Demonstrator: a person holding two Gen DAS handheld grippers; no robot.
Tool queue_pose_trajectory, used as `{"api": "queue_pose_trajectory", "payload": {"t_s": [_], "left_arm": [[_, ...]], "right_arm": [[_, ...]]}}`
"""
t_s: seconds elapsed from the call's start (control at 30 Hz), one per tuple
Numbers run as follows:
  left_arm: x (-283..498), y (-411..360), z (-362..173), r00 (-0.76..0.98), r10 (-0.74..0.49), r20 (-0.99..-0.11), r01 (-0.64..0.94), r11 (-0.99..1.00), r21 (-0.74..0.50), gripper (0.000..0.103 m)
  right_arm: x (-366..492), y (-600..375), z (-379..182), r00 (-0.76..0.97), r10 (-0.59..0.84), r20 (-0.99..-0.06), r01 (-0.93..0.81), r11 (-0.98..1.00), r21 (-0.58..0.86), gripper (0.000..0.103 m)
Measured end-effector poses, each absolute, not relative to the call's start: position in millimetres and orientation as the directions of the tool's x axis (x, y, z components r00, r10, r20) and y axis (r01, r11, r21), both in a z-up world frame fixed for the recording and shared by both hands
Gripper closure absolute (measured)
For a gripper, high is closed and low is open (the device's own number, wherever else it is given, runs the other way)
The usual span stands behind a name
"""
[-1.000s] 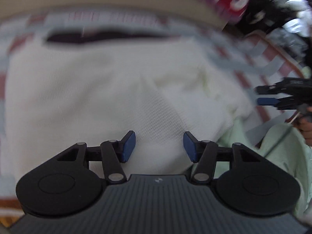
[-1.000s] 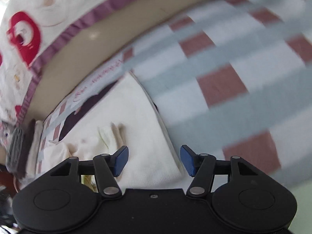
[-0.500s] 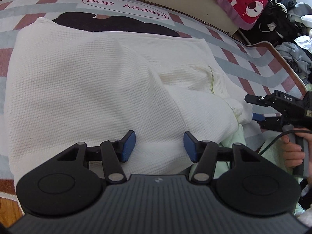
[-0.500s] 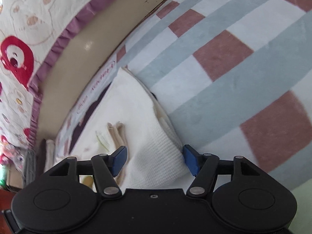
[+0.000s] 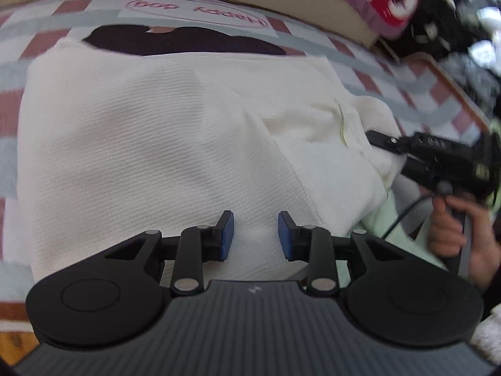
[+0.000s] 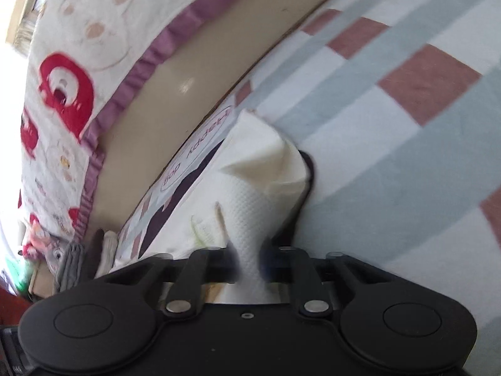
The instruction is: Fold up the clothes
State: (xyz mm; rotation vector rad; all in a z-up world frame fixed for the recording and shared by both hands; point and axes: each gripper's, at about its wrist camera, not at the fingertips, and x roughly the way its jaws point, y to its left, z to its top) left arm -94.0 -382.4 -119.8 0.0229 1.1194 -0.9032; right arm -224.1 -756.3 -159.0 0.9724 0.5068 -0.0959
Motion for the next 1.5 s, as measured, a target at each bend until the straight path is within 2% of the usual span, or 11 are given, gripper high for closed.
{"api": "queue_pose_trajectory", "payload": {"t_s": [0.1, 0.27, 0.4, 0.53, 0.63, 0.73, 0.87, 0.93, 1.07, 1.17, 1.5], "left_arm": [[-86.5, -365.4, -117.1, 0.149, -0.613, -0.776, 0.568, 0.695, -0.440, 0.074], [-72.0, -328.4, -127.1, 0.082, -0.622, -0.778, 0.410, 0.733, -0.543, 0.074], [-68.6, -305.7, -131.2, 0.129, -0.648, -0.751, 0.343, 0.740, -0.579, 0.081], [-68.3, -283.8, -127.6, 0.185, -0.625, -0.758, 0.304, 0.770, -0.560, 0.080], [-68.4, -269.0, -124.3, 0.211, -0.619, -0.757, 0.304, 0.777, -0.551, 0.080], [-67.3, -259.4, -123.1, 0.226, -0.604, -0.764, 0.301, 0.789, -0.535, 0.077], [-64.8, -250.8, -121.4, 0.252, -0.631, -0.734, 0.277, 0.773, -0.570, 0.067], [-65.5, -240.3, -117.4, 0.272, -0.635, -0.723, 0.278, 0.772, -0.572, 0.069], [-71.4, -220.1, -106.1, 0.335, -0.599, -0.727, 0.246, 0.801, -0.546, 0.067], [-76.3, -202.9, -97.3, 0.359, -0.617, -0.700, 0.203, 0.784, -0.587, 0.067], [-76.8, -226.6, -86.6, 0.316, -0.736, -0.599, 0.259, 0.674, -0.692, 0.062]], "right_arm": [[-209.9, -746.5, -119.6, 0.908, 0.235, -0.347, 0.137, 0.617, 0.775, 0.088], [-156.6, -688.5, -38.5, 0.801, 0.555, -0.226, -0.258, 0.659, 0.707, 0.088], [-108.2, -596.9, -26.8, 0.630, 0.716, -0.300, -0.438, 0.647, 0.624, 0.088], [-76.5, -517.7, -60.9, 0.526, 0.659, -0.538, -0.449, 0.752, 0.482, 0.089], [-77.5, -508.3, -84.1, 0.495, 0.623, -0.605, -0.417, 0.782, 0.464, 0.089], [-82.6, -519.6, -96.7, 0.471, 0.626, -0.622, -0.406, 0.780, 0.477, 0.088], [-89.4, -531.6, -109.7, 0.483, 0.687, -0.544, -0.336, 0.718, 0.609, 0.086], [-83.7, -524.1, -115.4, 0.487, 0.668, -0.563, -0.294, 0.732, 0.615, 0.082], [-93.9, -477.2, -102.7, 0.473, 0.541, -0.695, -0.435, 0.830, 0.350, 0.072], [-106.4, -499.6, -91.1, 0.461, 0.659, -0.594, -0.451, 0.750, 0.483, 0.071], [-148.0, -566.2, -78.4, 0.647, 0.421, -0.636, -0.311, 0.907, 0.285, 0.048]]}}
